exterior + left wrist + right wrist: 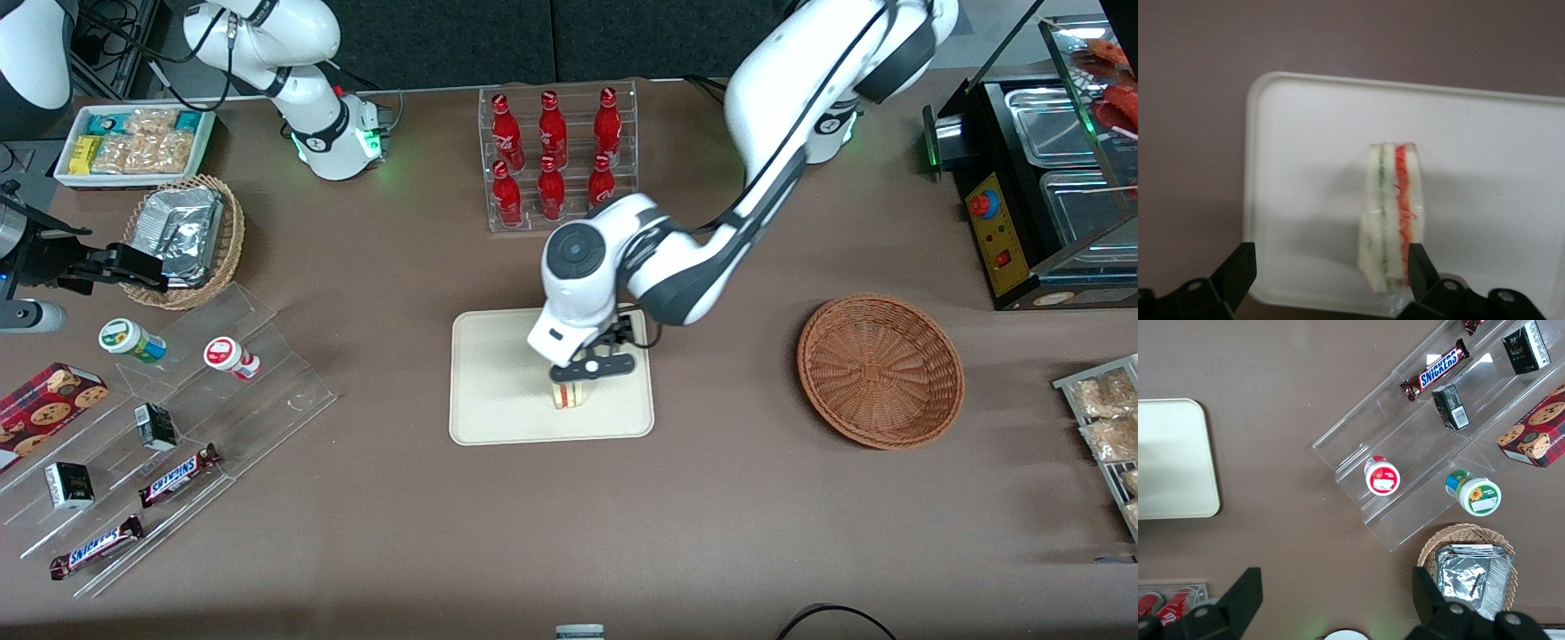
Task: Place sandwich from basket to tray
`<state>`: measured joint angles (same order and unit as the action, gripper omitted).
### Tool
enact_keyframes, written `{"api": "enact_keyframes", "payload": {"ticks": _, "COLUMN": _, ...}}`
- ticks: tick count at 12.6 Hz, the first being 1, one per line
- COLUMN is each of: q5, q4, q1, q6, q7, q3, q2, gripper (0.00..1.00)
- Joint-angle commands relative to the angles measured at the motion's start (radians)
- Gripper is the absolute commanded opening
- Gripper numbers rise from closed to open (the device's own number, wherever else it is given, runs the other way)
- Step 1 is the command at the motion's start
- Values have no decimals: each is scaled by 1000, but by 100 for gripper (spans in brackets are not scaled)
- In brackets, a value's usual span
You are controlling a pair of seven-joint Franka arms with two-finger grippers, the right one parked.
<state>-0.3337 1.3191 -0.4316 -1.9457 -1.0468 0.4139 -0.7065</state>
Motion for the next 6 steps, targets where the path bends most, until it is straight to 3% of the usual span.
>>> {"api": "enact_keyframes", "payload": {"ticks": 1, "q5": 4, "q4": 190, "q1": 120, "q6": 1, "q7": 42, "q3": 14, "q2": 177, "gripper": 100}}
{"api": "enact_keyframes", "payload": {"ticks": 3, "q5": 72, "q4": 300, "q1": 215, "q6": -2, "q7": 179, "q3": 17, "q2": 275, "gripper": 100}}
{"api": "enact_keyframes", "payload": {"ticks": 6, "q5": 107, "q4": 469, "q1": 361, "q6": -42, "q7": 371, "q3": 17, "q2": 395, "gripper": 100}}
